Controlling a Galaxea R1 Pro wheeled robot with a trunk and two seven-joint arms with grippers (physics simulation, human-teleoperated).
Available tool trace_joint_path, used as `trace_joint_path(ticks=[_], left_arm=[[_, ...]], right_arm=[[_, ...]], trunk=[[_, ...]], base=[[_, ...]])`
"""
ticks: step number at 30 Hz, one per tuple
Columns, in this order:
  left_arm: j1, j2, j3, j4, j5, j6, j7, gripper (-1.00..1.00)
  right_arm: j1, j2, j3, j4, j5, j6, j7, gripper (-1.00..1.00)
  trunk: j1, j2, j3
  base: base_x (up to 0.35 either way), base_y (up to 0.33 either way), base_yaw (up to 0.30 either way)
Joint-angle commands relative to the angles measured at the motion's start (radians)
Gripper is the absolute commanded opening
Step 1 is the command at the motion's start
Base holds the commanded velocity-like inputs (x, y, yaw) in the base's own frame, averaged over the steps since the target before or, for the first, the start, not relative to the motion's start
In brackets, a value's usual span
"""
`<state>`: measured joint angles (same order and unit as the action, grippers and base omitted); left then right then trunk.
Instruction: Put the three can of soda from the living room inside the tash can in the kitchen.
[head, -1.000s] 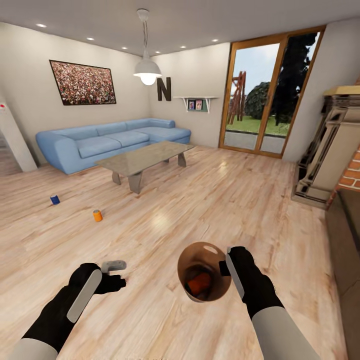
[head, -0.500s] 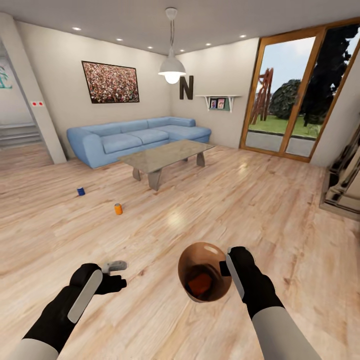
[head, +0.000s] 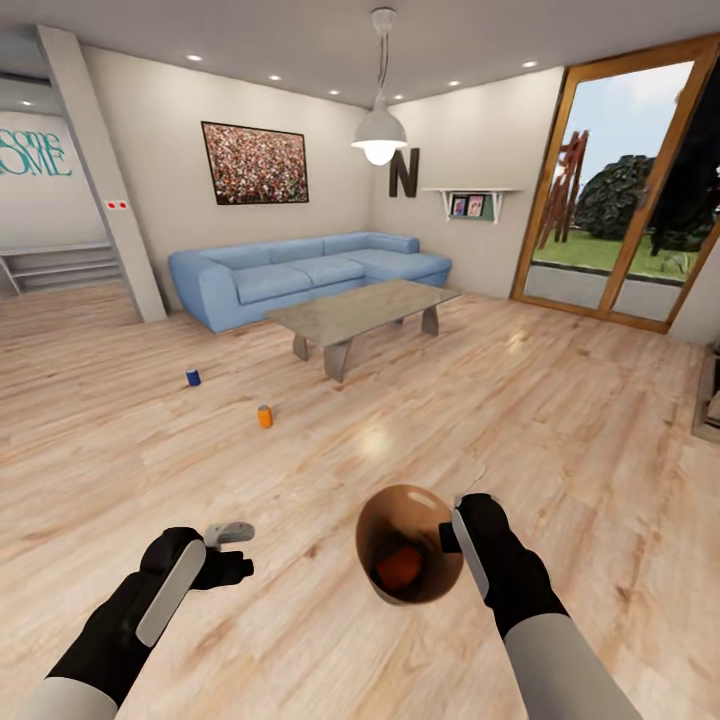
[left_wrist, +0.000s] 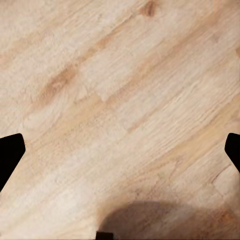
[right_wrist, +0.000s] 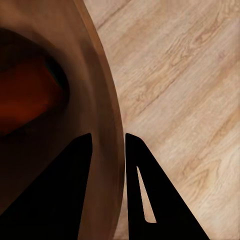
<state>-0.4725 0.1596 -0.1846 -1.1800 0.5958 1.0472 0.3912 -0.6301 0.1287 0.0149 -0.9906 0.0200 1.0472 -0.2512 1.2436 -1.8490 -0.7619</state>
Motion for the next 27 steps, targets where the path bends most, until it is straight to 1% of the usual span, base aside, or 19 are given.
trace_joint_path(ticks=[1, 27], left_arm=[[0.000, 0.000, 0.000, 0.000, 0.000, 0.000, 0.000, 1.00], [0.000, 0.000, 0.000, 0.005, -0.002, 0.000, 0.000, 1.00]], right_arm=[[0.000, 0.000, 0.000, 0.000, -0.012, 0.000, 0.001, -1.00], [0.000, -0.004, -0.003, -0.002, -0.012, 0.000, 0.001, -1.00]], trunk=[[0.000, 0.000, 0.000], [0.000, 0.000, 0.000]], base=[[0.269, 0.171, 0.009], [0.277, 0.174, 0.001]])
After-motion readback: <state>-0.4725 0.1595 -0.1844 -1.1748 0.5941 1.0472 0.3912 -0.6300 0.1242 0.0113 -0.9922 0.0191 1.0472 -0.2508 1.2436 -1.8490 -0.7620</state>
